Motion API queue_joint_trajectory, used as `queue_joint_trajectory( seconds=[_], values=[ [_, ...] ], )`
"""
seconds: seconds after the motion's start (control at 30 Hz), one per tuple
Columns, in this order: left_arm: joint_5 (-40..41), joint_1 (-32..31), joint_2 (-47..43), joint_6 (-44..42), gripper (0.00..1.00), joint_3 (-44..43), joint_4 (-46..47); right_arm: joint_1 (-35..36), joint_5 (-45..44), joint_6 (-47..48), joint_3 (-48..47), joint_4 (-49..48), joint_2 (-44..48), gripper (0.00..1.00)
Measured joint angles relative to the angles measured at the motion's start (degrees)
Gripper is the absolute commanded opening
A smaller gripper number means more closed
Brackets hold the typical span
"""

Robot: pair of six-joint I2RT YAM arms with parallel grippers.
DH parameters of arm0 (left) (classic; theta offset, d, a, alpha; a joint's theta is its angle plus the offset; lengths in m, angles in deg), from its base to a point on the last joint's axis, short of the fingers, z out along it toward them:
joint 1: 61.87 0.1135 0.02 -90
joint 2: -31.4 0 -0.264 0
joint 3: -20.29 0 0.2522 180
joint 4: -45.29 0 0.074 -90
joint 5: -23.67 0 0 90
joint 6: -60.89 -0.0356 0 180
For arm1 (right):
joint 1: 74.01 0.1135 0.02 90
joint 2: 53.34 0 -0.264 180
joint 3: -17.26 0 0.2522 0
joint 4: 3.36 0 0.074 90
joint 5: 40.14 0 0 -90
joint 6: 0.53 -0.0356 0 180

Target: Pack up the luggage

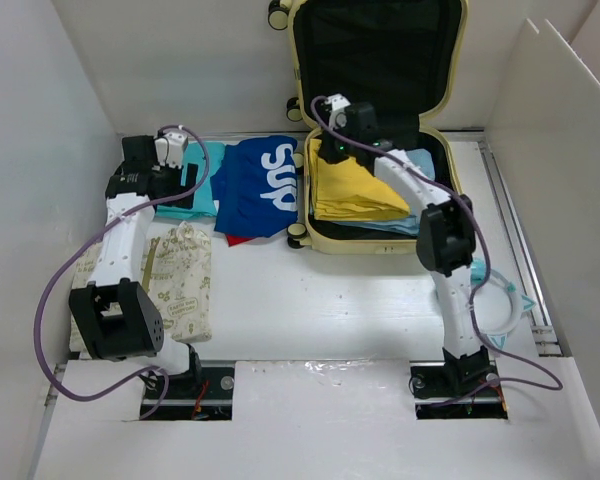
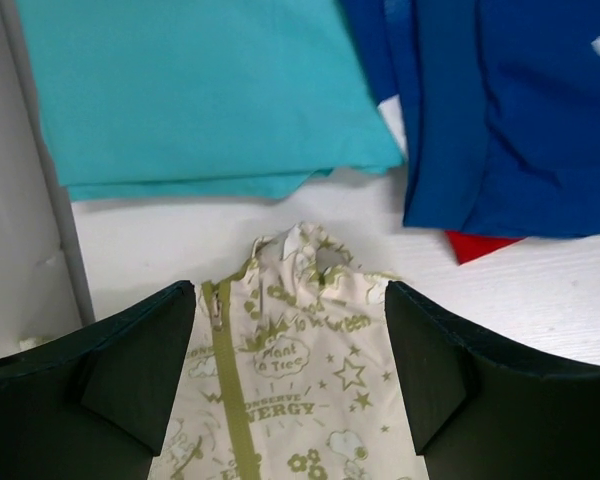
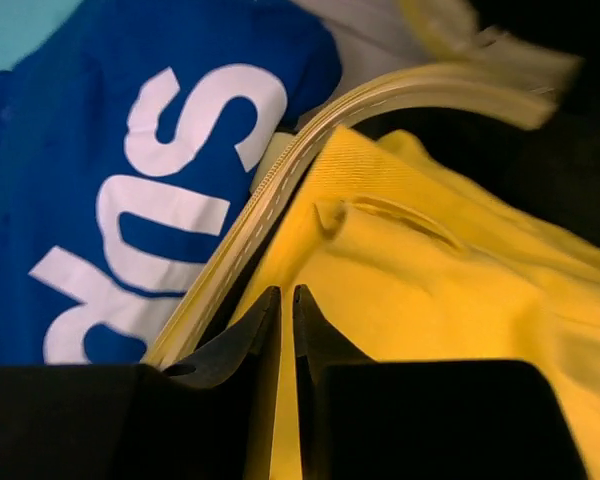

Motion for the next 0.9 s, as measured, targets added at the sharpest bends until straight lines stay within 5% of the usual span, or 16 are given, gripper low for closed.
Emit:
queue_joint_trajectory(
  seconds=[0.2, 0.37, 0.57, 0.73, 0.9],
  values=[
    [4.72, -0.48, -0.46, -4.17, 0.8, 6.62, -2.03, 1.53, 0.98, -5.44, -2.45, -3.39, -11.76, 0.08],
    [5.75, -0.66, -2.47, -6.78, 0.81, 11.32, -4.85, 0.9, 2.05, -7.1, -2.16, -4.52, -10.82, 0.11],
    [8.41, -0.79, -5.11, -7.67, 0.81, 13.35, -5.16, 0.92, -0.22, -6.27, 3.3, -3.54, -3.43, 0.67],
    [10.95, -0.79, -7.08, -6.88, 0.84, 17.14, -4.57, 1.81, -5.44, -5.14, 9.6, -1.84, 10.6, 0.8],
    [9.29, -3.28, -8.7, -6.75, 1.0, 18.56, -2.95, 6.88, -5.97, -4.63, 10.69, -0.57, 20.15, 0.81]
  ],
)
